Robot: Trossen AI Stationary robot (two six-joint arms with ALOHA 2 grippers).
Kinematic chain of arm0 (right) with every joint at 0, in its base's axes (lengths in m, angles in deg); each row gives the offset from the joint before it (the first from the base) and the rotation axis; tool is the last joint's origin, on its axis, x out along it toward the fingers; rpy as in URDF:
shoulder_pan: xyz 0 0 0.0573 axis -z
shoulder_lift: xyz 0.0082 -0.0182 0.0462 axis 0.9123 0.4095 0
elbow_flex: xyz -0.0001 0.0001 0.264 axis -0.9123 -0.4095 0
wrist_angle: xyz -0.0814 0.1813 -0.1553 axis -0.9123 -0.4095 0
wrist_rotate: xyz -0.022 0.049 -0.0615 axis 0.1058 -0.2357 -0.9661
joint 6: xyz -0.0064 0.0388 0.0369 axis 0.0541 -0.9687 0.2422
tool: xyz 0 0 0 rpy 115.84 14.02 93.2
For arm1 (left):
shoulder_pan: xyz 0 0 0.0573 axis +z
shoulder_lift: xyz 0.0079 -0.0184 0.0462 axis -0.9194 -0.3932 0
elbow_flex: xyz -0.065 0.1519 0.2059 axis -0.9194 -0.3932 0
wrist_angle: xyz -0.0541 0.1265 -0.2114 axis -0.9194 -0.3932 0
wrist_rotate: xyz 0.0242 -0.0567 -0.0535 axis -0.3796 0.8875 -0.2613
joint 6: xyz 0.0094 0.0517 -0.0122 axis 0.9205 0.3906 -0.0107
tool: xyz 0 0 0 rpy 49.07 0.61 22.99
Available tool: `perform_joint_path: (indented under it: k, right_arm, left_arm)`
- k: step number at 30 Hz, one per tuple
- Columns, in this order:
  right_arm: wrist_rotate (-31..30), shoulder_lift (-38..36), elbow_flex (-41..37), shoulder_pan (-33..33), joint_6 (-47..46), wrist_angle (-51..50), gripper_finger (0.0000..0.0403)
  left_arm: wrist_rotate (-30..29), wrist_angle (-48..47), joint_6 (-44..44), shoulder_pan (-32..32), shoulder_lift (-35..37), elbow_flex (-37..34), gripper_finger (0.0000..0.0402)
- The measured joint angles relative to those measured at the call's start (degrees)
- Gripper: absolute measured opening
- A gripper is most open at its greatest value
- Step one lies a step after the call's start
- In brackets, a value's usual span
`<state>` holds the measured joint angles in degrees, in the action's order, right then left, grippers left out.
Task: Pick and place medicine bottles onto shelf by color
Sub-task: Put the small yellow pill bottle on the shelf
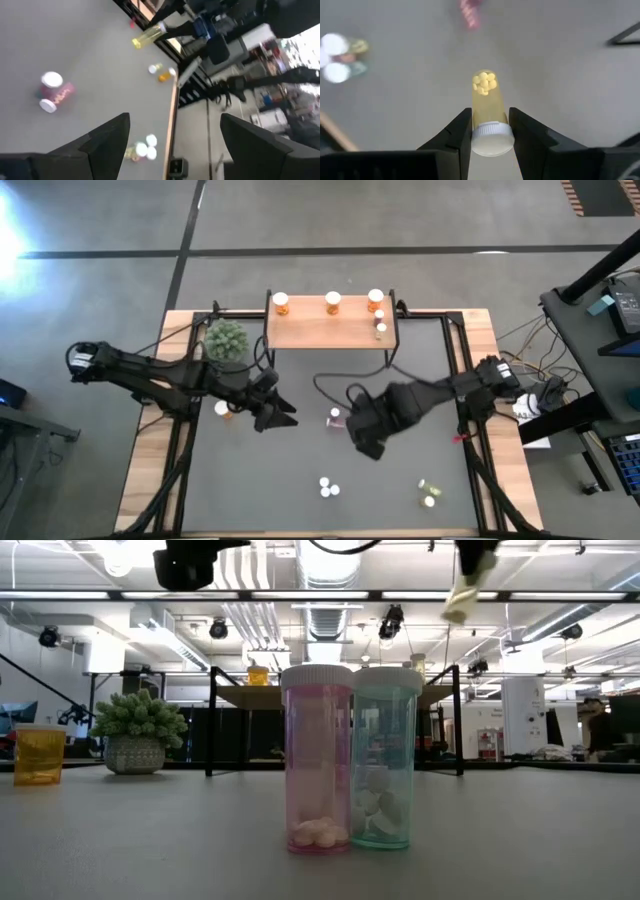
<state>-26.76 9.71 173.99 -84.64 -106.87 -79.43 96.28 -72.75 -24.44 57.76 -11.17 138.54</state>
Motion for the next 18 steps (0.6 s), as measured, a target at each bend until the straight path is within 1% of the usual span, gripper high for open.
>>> perform_joint_path:
  k: [2, 7, 12, 18]
  right_arm:
    - [-0.95, 0.00, 2.00, 2.77, 3.66, -1.66, 0.0107]
    - [-1.29, 0.00, 5.35, 10.81, 12.26, -1.21, 0.0107]
    - [-1.29, 0.05, 5.21, 18.66, 20.28, -1.36, 0.0107]
    - [-1.20, 0.07, 5.24, 25.09, 31.21, -1.35, 0.0107]
  left_arm:
    - [-1.57, 0.16, -0.43, -0.39, 0.10, 0.00, 0.0295]
    - [-4.05, 0.30, -0.53, -1.42, -0.84, 0.00, 0.0295]
    - [-5.97, 2.82, -0.48, -1.53, -2.91, 0.00, 0.0295]
    - [-7.83, 4.90, -0.78, -1.47, -5.59, -0.02, 0.0295]
